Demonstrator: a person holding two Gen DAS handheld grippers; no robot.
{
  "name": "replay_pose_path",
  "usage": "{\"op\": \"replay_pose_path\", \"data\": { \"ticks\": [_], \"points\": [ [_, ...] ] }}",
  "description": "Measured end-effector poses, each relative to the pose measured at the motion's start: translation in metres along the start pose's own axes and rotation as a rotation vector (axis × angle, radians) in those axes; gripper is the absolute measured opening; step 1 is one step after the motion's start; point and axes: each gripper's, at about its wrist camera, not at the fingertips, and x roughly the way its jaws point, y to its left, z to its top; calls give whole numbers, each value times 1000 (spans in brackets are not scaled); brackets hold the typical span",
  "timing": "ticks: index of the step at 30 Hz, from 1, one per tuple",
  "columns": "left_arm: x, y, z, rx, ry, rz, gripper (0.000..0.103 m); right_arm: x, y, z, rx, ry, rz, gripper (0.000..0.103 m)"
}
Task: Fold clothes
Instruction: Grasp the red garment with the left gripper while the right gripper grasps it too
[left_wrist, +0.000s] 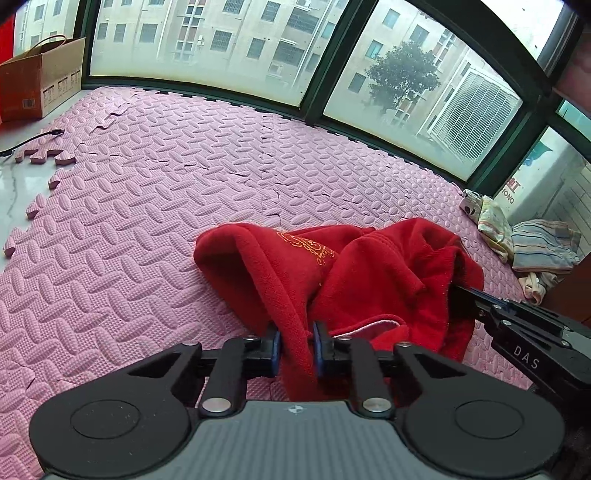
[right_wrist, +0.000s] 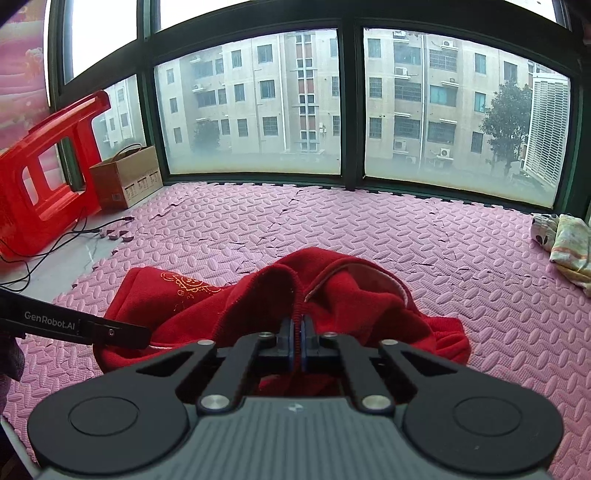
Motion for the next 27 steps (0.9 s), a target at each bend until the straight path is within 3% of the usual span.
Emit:
{"op": "replay_pose_path", "data": {
  "ticks": [7, 15, 23, 27],
  "points": [
    [-22, 9, -1, -7, 3, -49, 16, -43, 1, -7, -55, -29, 5, 3],
    [-52, 19, -17, -9, 23, -101, 16, -99, 15, -34, -95, -4, 94, 3],
    [-64, 32, -35, 7, 63, -74, 16, -124, 32, -63, -144, 117, 206, 7],
    [-70, 39, -41, 7, 65, -55, 19, -139, 32, -68, -132, 130, 241, 11]
  ]
}}
